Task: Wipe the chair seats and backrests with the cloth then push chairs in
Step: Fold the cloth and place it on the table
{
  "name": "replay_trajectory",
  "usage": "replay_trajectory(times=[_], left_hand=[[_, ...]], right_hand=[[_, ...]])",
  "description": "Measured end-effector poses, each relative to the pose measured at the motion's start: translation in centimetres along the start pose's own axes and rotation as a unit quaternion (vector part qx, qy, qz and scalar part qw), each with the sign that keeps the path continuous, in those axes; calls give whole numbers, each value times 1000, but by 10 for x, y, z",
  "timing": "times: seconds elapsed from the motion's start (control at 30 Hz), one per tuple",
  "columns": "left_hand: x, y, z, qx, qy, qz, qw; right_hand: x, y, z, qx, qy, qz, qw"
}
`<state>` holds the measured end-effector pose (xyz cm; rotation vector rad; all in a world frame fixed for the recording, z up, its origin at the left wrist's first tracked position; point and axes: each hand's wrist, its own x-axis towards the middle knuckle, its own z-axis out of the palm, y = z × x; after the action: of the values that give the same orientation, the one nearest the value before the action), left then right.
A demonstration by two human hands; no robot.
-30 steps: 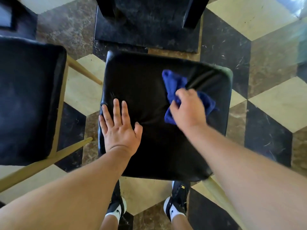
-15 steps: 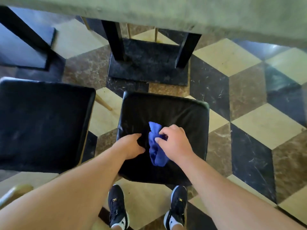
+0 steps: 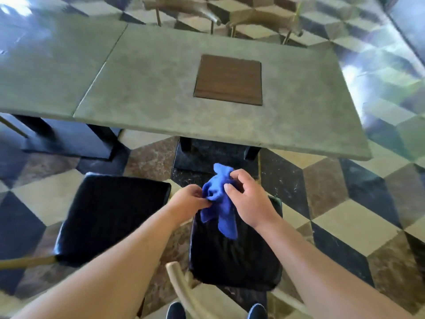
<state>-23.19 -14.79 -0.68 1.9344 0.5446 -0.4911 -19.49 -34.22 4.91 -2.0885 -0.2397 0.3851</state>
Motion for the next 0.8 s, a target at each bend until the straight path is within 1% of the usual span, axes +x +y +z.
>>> replay_trajectory(times=[0.07,0.2,0.33,0.47,0.53,0.6,0.7,0.8], left_hand=[[-21,18,-30,-28,24,20,999],[-56,54,-85,-44,61,61,995],[-82,95,-124,-39,69,102,992],[-103,142,-138,-4,79,146,986],[-112,164,-142,-11,82,158,984],[-118,182,-144,-26,79,163,983],[-121,203,-146,-77,84,168,979],[-125,219,-147,-148,71,161,973]], right_hand=[[-3,-31,-8,4,28,10,1000],[-13,-74,-20,-46,88,4,995],[-26,-98,-24,-66,112,21,991],[-27,-111,-24,-82,129,17,988],[-25,-116,-25,-38,109,46,992],[-20,-121,-26,49,96,77,991],[-11,-126,-27,165,101,98,976],[-2,-124,-29,235,61,121,962]])
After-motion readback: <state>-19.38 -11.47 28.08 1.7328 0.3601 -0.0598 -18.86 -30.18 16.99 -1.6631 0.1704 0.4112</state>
